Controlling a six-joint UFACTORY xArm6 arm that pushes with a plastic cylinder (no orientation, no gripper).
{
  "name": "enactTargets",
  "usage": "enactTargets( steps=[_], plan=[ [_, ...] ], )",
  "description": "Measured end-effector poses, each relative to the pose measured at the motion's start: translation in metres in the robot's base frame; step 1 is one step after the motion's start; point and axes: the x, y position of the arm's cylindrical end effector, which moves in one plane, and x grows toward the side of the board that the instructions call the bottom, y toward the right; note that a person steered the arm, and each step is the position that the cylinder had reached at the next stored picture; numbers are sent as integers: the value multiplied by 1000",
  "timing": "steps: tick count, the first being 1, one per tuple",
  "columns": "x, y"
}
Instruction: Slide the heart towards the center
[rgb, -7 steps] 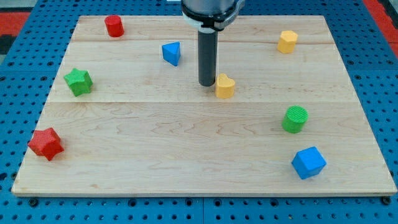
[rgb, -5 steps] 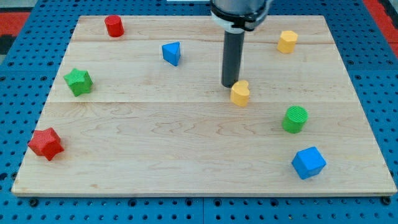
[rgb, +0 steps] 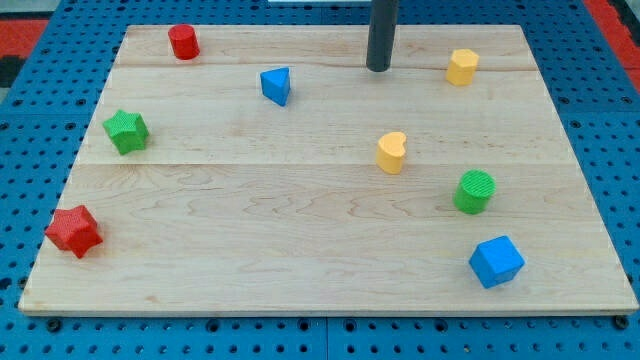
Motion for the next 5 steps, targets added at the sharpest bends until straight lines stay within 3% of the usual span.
enactTargets(
  steps=[3, 5],
  plan=[
    [-4, -16],
    [41, -14]
  ],
)
